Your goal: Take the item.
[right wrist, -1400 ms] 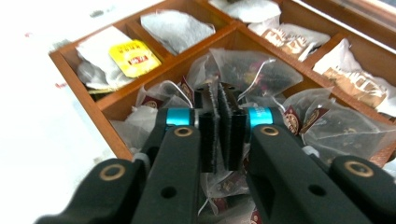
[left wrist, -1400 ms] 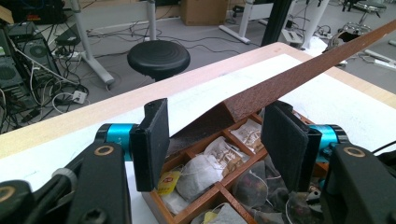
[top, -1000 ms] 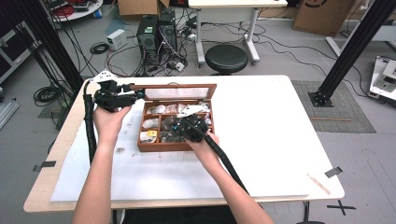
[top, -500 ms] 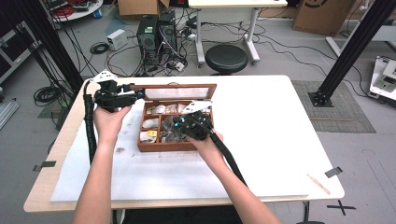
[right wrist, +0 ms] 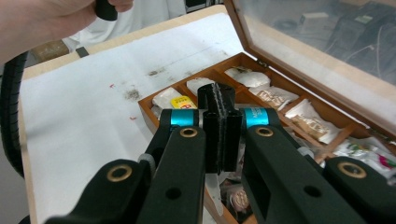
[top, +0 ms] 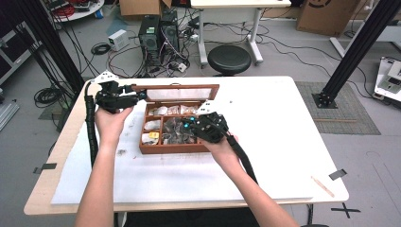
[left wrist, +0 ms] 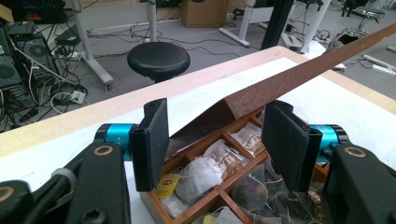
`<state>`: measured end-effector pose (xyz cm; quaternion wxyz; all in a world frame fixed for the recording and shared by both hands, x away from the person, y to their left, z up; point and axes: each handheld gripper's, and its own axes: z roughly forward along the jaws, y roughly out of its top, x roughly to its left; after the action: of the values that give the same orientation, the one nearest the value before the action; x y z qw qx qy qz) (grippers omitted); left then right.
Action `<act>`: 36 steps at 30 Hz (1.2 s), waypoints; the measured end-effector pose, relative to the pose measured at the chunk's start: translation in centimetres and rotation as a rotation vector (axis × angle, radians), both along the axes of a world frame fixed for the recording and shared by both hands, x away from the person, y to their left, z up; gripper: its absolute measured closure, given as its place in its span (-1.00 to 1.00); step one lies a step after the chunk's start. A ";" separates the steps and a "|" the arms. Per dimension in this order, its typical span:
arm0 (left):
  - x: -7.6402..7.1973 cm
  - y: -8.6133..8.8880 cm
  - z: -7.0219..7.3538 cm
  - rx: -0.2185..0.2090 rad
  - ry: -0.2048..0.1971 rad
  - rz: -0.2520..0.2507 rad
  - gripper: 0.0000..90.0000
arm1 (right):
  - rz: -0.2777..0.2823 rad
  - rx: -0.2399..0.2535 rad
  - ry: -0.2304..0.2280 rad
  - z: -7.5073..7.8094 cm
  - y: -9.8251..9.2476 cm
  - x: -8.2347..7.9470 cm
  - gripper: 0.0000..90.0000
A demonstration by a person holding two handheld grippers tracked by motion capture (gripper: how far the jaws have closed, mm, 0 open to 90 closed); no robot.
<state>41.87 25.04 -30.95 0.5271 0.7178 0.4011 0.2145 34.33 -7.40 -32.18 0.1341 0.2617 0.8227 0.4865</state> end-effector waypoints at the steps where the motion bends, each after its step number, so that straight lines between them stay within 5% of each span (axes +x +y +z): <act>1: 0.0 0.0 0.0 0.000 0.000 0.000 -0.07 | 0.001 0.001 -0.006 0.2 -0.3 -0.2 1.00; 20: 0.1 0.0 0.0 -0.002 -0.002 0.005 -0.07 | 0.005 0.031 -0.055 1.8 -7.2 -2.9 1.00; 36: 0.2 -0.2 0.2 0.003 0.002 0.019 -0.07 | -0.048 0.079 -0.072 1.7 -14.0 -4.3 1.00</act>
<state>42.06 24.81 -30.70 0.5235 0.7151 0.4079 0.2194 29.98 -21.44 -30.50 0.1647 0.2688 0.7909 0.5245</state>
